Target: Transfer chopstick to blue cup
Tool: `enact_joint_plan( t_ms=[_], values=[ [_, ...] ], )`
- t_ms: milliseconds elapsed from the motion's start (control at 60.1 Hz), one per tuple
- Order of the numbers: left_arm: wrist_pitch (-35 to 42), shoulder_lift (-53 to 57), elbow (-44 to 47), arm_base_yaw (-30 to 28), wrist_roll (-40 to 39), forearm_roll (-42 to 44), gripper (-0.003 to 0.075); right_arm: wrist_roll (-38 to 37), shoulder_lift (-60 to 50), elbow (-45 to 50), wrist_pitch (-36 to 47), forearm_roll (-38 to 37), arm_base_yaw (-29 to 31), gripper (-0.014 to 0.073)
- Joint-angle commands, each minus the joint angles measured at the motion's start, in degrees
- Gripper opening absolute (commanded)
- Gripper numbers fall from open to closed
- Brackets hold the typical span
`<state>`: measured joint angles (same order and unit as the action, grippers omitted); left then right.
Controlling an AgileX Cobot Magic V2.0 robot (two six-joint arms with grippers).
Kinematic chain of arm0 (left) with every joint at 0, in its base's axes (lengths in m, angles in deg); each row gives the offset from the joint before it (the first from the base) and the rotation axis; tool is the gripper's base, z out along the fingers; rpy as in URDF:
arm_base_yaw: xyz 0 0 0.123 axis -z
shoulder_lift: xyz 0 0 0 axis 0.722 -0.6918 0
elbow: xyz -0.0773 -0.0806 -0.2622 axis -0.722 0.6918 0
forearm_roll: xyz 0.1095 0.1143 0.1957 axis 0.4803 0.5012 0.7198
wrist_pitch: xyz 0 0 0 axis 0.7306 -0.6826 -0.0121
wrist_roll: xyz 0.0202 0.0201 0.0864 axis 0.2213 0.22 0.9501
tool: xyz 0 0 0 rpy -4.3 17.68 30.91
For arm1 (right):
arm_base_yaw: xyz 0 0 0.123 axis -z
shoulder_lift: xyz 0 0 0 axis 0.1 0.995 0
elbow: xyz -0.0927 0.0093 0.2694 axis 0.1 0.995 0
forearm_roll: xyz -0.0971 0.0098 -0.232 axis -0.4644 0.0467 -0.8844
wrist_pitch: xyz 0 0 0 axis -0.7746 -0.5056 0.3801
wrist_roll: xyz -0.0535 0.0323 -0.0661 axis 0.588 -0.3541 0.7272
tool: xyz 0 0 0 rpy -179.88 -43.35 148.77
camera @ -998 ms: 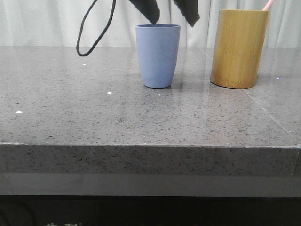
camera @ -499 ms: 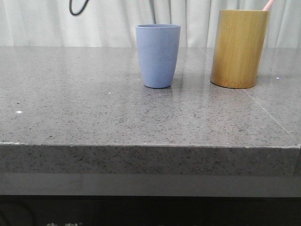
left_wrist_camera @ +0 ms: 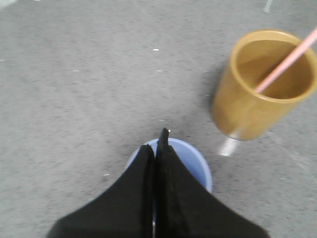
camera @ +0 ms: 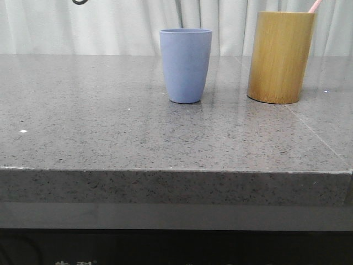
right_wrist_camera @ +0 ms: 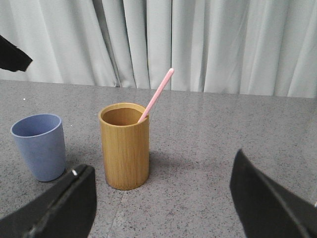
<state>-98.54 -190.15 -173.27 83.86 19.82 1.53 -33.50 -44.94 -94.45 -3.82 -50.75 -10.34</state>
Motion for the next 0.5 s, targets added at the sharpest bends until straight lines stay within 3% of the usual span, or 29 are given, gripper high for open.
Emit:
enact_joint_plan(
  t_ms=[0, 316, 383, 482],
  values=[
    [0.2, 6.2, -1.5, 0.1, -2.0, 4.8, -0.0019, 0.5, 1.1, -2.0, 4.7, -0.4, 0.0, 0.0571],
    [0.2, 13.1, -0.5, 0.1, -4.3, 14.6, -0.0019, 0.5, 1.1, -2.0, 4.7, -0.4, 0.0, 0.0571],
    [0.2, 15.3, 2.1, -0.9, -5.8, 17.4, -0.0019, 0.5, 1.1, -2.0, 4.7, -0.4, 0.0, 0.0571],
    [0.2, 19.9, 9.7, -4.2, -6.6, 14.6, -0.0019, 0.5, 1.1, -2.0, 4.7, -0.4, 0.0, 0.0571]
  ],
)
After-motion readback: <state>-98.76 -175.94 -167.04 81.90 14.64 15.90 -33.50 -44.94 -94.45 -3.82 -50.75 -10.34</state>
